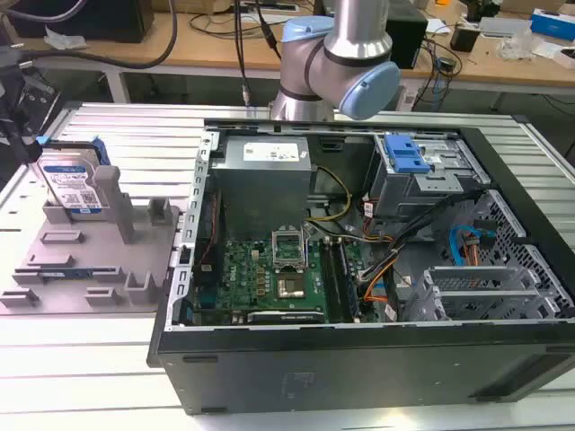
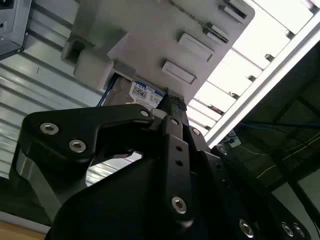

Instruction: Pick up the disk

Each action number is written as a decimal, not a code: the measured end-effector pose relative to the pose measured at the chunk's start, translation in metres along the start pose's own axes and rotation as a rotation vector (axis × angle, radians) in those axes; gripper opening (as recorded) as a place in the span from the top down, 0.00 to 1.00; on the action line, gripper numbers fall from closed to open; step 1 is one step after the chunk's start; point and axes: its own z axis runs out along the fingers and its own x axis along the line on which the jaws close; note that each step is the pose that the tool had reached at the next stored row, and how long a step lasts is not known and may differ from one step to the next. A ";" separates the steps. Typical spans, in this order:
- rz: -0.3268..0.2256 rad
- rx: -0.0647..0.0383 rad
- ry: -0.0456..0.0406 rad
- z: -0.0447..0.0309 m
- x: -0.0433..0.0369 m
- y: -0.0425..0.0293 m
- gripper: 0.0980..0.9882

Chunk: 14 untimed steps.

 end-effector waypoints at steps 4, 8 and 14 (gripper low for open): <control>0.000 0.000 0.0000 0.0000 0.0000 0.0000 0.99; 0.000 0.000 0.0000 0.0000 0.0000 0.0000 0.99; -0.013 0.000 0.0004 0.0000 0.0000 0.0000 0.99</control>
